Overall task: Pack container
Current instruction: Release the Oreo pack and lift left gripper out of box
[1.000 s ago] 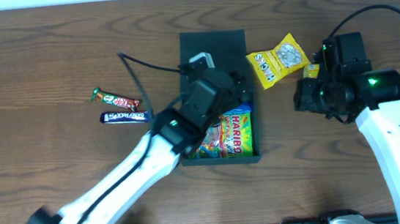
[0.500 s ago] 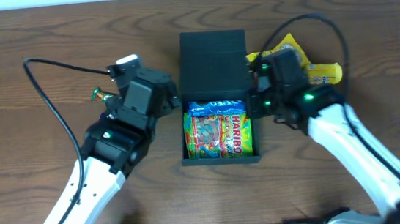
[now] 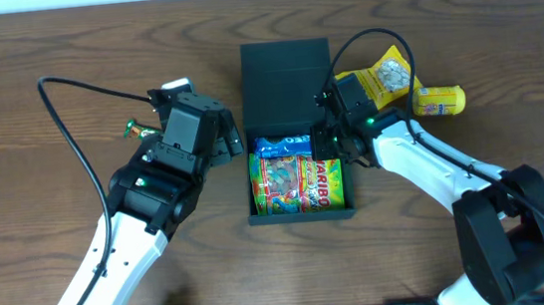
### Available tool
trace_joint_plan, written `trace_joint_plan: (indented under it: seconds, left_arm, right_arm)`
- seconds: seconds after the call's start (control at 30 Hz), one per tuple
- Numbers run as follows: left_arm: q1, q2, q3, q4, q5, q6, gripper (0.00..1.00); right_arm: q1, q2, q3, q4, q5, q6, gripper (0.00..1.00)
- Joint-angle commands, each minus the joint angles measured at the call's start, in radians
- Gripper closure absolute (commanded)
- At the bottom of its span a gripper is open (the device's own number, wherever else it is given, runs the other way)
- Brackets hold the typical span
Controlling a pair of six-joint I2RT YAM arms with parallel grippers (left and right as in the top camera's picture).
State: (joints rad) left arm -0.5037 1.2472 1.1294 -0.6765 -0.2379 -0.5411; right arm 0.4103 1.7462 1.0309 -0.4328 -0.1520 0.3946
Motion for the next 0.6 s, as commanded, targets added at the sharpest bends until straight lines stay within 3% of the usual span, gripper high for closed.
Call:
trace_joint_plan:
  seconds: [0.0,0.33,0.43,0.57]
  left_arm:
    - [0.006,-0.006,0.011,-0.004,0.003,0.021,0.05]
    - [0.046,0.004,0.002,-0.013,-0.068,0.063,0.05]
    - [0.129,0.029,-0.019,-0.027,-0.03,-0.013,0.05]
    - [0.208,0.085,-0.057,-0.027,0.061,-0.016,0.05]
  right_arm:
    - [0.016,-0.002,0.008,-0.011,0.004,0.016,0.99]
    - [-0.015,-0.334,0.022,-0.071,0.006,0.001,0.99]
    - [-0.055,-0.416,0.022,-0.114,0.016,0.002,0.99]
    - [-0.124,-0.449,0.022,-0.203,0.107,0.018,0.99]
